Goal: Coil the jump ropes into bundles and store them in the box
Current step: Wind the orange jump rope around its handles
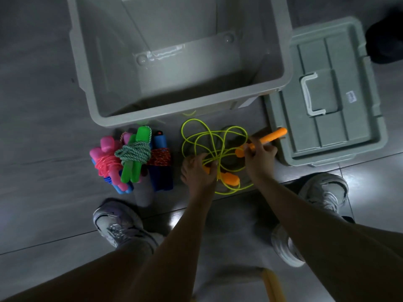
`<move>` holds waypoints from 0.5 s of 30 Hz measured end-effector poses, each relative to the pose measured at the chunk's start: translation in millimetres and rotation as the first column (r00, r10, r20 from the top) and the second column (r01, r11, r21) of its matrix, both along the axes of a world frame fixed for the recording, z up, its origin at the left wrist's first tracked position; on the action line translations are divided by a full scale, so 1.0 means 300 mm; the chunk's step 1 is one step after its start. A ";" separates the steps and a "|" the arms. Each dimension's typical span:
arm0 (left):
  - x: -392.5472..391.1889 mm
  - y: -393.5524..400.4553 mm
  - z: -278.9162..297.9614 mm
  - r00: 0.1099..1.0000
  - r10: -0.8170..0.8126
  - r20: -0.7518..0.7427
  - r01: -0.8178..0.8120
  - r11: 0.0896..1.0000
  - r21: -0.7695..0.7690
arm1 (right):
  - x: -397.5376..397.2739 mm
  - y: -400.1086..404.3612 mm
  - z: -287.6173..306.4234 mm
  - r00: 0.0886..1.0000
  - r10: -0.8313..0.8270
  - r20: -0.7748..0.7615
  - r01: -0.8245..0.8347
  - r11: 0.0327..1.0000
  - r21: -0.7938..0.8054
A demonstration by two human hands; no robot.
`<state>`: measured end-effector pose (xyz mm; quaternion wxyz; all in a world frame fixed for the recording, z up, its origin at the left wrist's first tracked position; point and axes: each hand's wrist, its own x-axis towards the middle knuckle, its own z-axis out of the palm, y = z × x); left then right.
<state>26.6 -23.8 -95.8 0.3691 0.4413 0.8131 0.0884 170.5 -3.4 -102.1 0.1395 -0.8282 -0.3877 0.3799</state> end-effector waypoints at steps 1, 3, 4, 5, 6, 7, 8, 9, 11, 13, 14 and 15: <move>0.008 0.008 -0.001 1.000 0.006 0.008 -0.006 1.000 0.007 | 0.007 0.011 -0.003 1.000 0.015 -0.013 -0.014 1.000 0.003; 0.020 0.017 0.002 0.999 0.028 0.022 -0.029 0.999 0.015 | 0.016 0.027 0.006 0.999 0.011 -0.036 -0.009 0.999 0.048; 0.025 0.021 0.010 0.999 0.033 0.025 -0.033 0.999 0.023 | 0.016 0.033 0.018 0.999 0.003 -0.042 0.000 0.997 0.078; 0.029 0.023 0.020 0.999 0.032 0.025 -0.033 0.999 0.032 | 0.014 0.036 0.033 0.999 -0.005 -0.047 0.010 0.994 0.109; 0.032 0.025 0.030 0.999 0.034 0.032 -0.035 0.999 0.036 | 0.009 0.037 0.048 0.999 -0.008 -0.051 0.015 0.990 0.139; 0.033 0.027 0.041 0.998 0.030 0.047 -0.032 0.998 0.045 | 0.004 0.036 0.064 0.999 -0.004 -0.052 0.012 0.987 0.160; 0.032 0.028 0.050 0.997 0.017 0.075 -0.022 0.997 0.070 | 0.000 0.035 0.081 0.999 0.008 -0.053 0.002 0.985 0.173; 0.031 0.029 0.058 0.993 -0.014 0.115 0.002 0.994 0.108 | -0.004 0.036 0.102 0.998 0.026 -0.056 -0.015 0.983 0.185; 0.035 0.044 0.101 0.973 -0.099 0.209 0.065 0.985 0.163 | -0.011 0.038 0.152 0.994 0.081 -0.074 -0.062 0.972 0.225; 0.048 0.064 0.170 0.942 -0.172 0.288 0.119 0.974 0.192 | -0.020 0.037 0.224 0.982 0.169 -0.088 -0.132 0.937 0.323; 0.057 0.070 0.206 0.931 -0.183 0.317 0.122 0.971 0.204 | -0.023 0.036 0.266 0.974 0.208 -0.091 -0.160 0.913 0.376; 0.067 0.074 0.246 0.923 -0.181 0.341 0.109 0.970 0.218 | -0.024 0.035 0.311 0.969 0.231 -0.092 -0.173 0.893 0.416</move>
